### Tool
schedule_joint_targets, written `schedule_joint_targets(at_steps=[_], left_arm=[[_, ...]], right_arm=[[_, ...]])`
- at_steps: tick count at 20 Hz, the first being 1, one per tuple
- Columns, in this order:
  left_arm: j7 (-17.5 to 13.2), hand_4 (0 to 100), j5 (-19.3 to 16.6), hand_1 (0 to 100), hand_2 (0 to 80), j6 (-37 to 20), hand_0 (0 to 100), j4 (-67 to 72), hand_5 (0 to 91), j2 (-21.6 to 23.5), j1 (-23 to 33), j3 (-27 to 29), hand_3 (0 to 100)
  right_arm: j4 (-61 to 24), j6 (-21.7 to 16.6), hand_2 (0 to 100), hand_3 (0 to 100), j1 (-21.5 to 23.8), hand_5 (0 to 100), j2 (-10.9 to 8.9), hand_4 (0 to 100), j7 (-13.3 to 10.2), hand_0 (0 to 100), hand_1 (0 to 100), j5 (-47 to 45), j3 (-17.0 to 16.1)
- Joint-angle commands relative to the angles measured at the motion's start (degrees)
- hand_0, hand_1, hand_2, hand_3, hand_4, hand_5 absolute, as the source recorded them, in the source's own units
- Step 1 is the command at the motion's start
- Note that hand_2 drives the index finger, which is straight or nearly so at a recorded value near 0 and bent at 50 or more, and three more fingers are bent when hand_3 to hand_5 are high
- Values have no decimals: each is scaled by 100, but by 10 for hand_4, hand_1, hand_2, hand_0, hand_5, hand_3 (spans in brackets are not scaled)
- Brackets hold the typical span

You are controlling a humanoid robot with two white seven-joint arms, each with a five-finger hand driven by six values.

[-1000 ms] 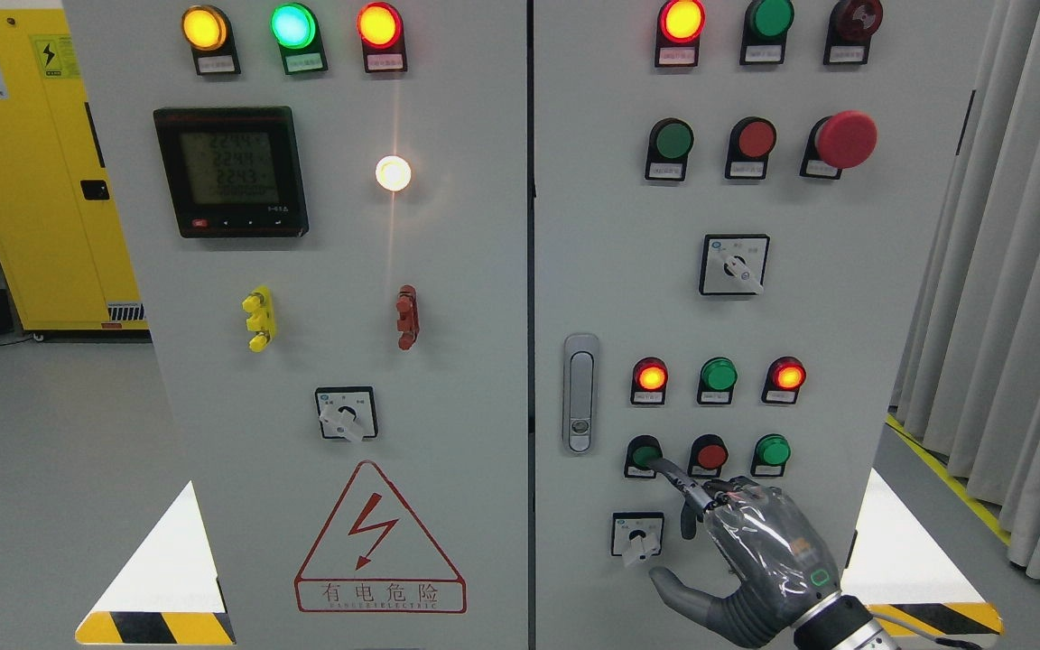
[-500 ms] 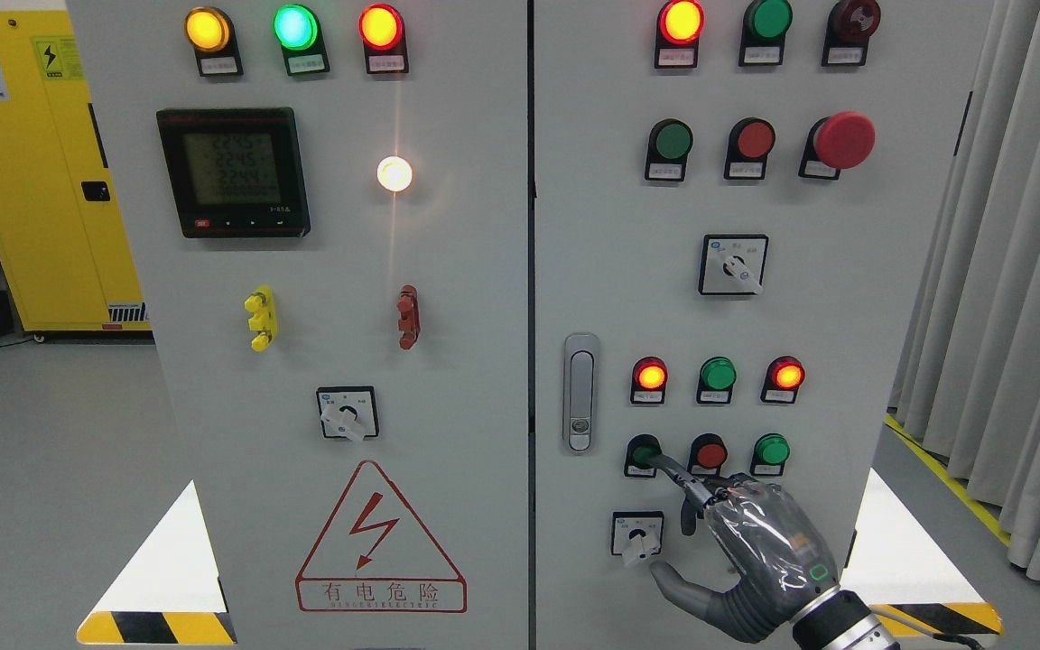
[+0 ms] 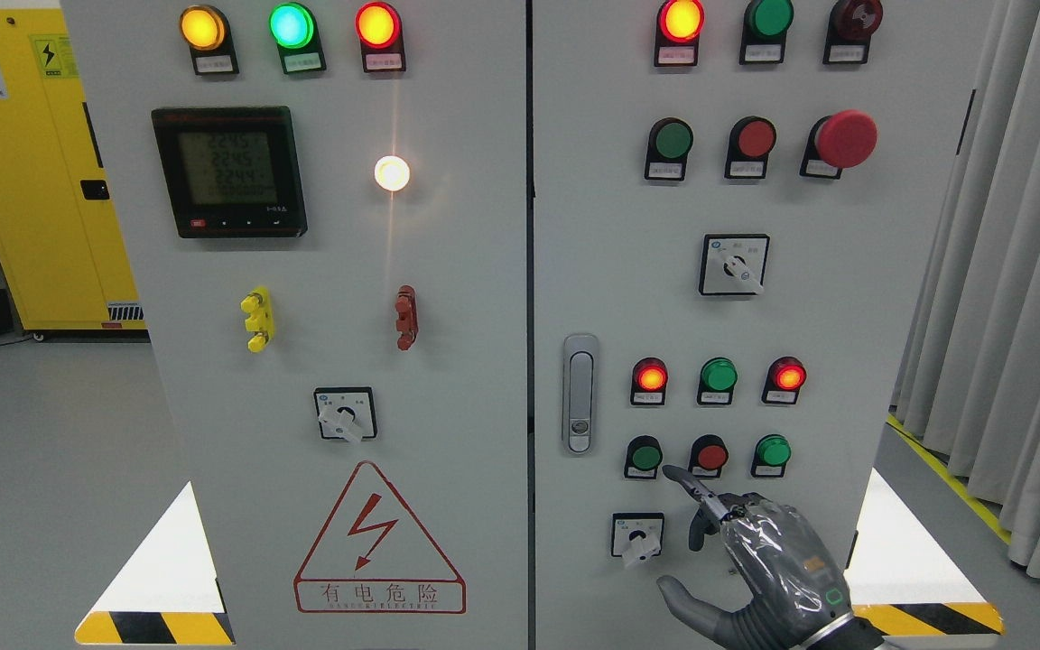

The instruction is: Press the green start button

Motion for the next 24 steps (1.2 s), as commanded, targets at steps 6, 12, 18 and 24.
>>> schedule_joint_targets(at_steps=[6, 12, 18, 24], left_arm=[[4, 0, -1, 556, 0, 1, 120, -158, 0, 0, -149, 0, 0], [4, 0, -1, 556, 0, 1, 120, -158, 0, 0, -149, 0, 0], [4, 0, -1, 556, 0, 1, 120, -158, 0, 0, -149, 0, 0], [4, 0, -1, 556, 0, 1, 120, -158, 0, 0, -149, 0, 0]], right_arm=[[-816, 13, 0, 221, 771, 196, 78, 308, 960, 432, 562, -3060, 260], [-1606, 1144, 0, 74, 1273, 54, 69, 173, 969, 476, 558, -4728, 604], [-1713, 1516, 0, 42, 1422, 0, 69, 142, 969, 481, 554, -5101, 577], [-1748, 1498, 0, 39, 1502, 0, 34, 139, 996, 452, 555, -5092, 639]])
